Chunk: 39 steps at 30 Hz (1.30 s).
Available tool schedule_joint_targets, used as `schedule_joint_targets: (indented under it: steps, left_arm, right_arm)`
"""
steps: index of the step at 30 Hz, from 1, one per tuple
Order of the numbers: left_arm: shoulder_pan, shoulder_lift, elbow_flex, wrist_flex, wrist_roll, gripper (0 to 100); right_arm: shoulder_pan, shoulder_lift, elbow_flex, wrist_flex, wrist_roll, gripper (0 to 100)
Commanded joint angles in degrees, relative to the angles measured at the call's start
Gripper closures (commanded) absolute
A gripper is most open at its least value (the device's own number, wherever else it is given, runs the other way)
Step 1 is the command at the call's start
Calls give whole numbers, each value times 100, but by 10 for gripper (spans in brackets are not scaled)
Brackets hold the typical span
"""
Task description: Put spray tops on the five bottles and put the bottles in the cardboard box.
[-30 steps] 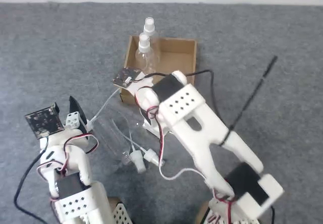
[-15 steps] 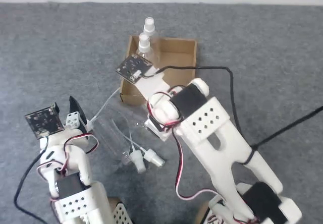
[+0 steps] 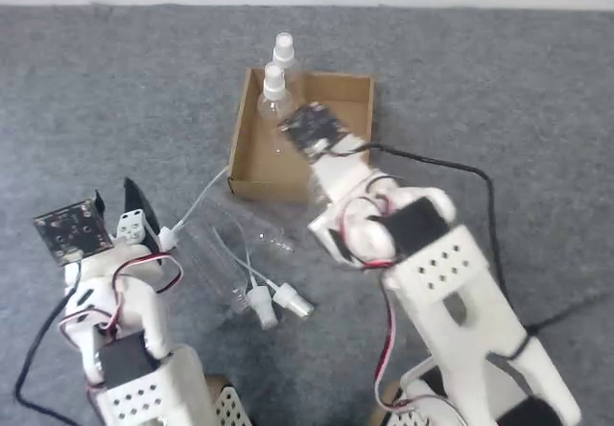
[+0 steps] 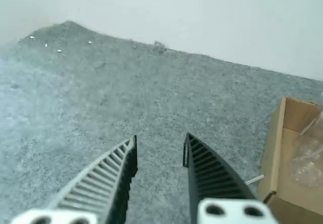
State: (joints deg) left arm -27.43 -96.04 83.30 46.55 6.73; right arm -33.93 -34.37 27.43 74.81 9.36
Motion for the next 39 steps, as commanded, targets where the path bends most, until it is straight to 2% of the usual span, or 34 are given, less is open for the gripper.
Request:
schedule_joint_targets:
  steps: [1,12,15,20,25,29,31,34,39]
  left_arm:
    - [35,-18,-769,396,-325,855]
    - [563,0,-1552,1547,-1380,855]
    - [589,114,-1798,1864,-1591,855]
    - [589,1389,-2413,2233,-1960,855]
    - [563,2927,-3231,2681,-2031,855]
    - [554,3657,-3609,2884,-2101,851]
    - [554,3912,-3697,2989,-2233,818]
    - [589,4220,-3829,3051,-2611,776]
    - [835,4571,-4136,3130,-3692,776]
  right_arm:
    - [242,-505,123,-418,-79,946]
    - [945,-585,264,-769,-114,946]
    - [1077,-576,264,-848,-360,946]
    - [1182,-576,273,-884,-413,946]
    - [1182,-576,273,-884,-422,946]
    - [1182,-567,281,-884,-422,946]
    - [1182,-567,316,-892,-413,946]
    - [1182,-567,325,-901,-413,946]
    - [1508,-611,308,-945,-440,946]
